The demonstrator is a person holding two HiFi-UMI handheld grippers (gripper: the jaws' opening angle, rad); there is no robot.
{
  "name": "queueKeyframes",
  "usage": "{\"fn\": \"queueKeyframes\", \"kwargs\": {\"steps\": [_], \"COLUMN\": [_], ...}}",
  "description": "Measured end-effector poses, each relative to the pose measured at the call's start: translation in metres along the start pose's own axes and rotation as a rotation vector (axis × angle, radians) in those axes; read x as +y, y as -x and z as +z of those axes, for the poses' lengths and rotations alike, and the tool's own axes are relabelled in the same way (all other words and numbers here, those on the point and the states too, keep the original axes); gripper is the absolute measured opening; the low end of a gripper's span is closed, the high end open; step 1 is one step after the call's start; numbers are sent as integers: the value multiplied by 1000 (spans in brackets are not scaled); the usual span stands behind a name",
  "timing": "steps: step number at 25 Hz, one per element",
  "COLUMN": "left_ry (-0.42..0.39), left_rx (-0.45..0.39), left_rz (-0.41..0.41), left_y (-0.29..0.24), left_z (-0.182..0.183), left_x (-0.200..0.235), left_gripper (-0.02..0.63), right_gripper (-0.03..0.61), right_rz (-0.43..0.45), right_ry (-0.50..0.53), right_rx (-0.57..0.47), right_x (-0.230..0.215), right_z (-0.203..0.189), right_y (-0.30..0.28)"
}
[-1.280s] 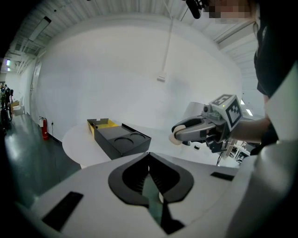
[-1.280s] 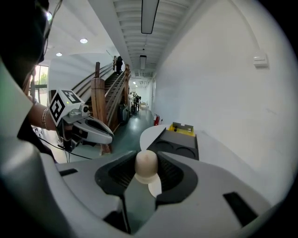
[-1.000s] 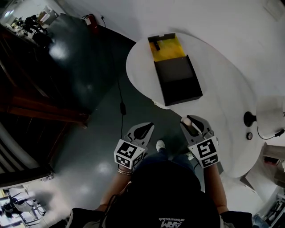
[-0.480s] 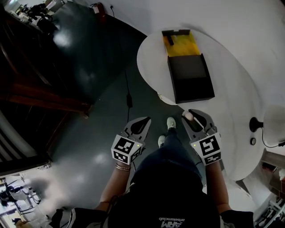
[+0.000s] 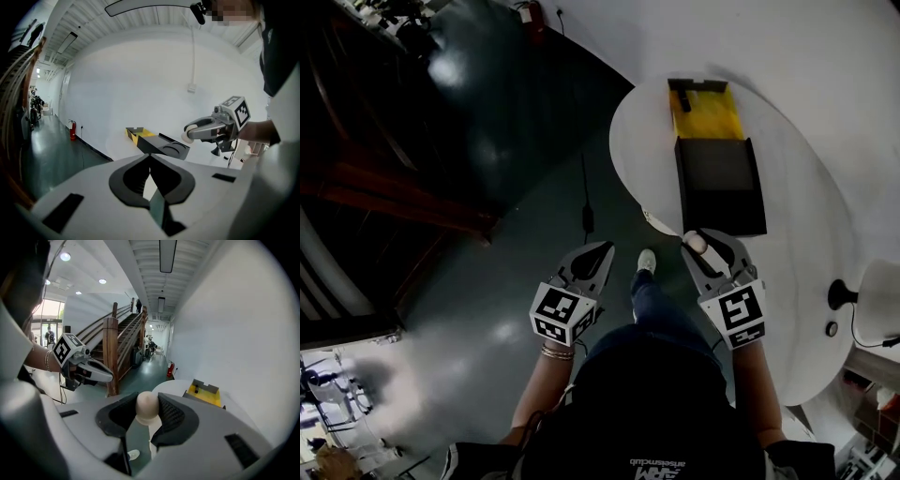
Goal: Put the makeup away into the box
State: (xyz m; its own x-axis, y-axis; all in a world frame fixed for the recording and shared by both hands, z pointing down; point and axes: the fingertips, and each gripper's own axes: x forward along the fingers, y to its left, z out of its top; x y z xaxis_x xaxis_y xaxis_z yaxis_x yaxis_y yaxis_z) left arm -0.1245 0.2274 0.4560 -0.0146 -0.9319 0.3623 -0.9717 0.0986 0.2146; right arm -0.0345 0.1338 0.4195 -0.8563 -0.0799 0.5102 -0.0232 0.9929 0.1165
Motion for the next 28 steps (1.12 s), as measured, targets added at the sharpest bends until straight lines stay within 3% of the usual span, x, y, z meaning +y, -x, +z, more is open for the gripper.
{"fn": "queueKeyframes", "kwargs": {"steps": [9, 18, 28], "left_ry": [9, -44, -78], "left_rx": [5, -42, -113], "left_rz": [7, 24, 27], "left_y": [-45, -92, -125], "left_z": [32, 94, 133], "left_x": [50, 97, 124], "left_gripper": [17, 17, 17], "right_gripper": [144, 144, 144], "right_rz": [24, 54, 56], "right_ry": [-2, 2, -17], "right_rx": [-18, -56, -47], "right_x": [-49, -96, -132], "right_z": [38, 75, 78], "right_y": [-52, -98, -133]}}
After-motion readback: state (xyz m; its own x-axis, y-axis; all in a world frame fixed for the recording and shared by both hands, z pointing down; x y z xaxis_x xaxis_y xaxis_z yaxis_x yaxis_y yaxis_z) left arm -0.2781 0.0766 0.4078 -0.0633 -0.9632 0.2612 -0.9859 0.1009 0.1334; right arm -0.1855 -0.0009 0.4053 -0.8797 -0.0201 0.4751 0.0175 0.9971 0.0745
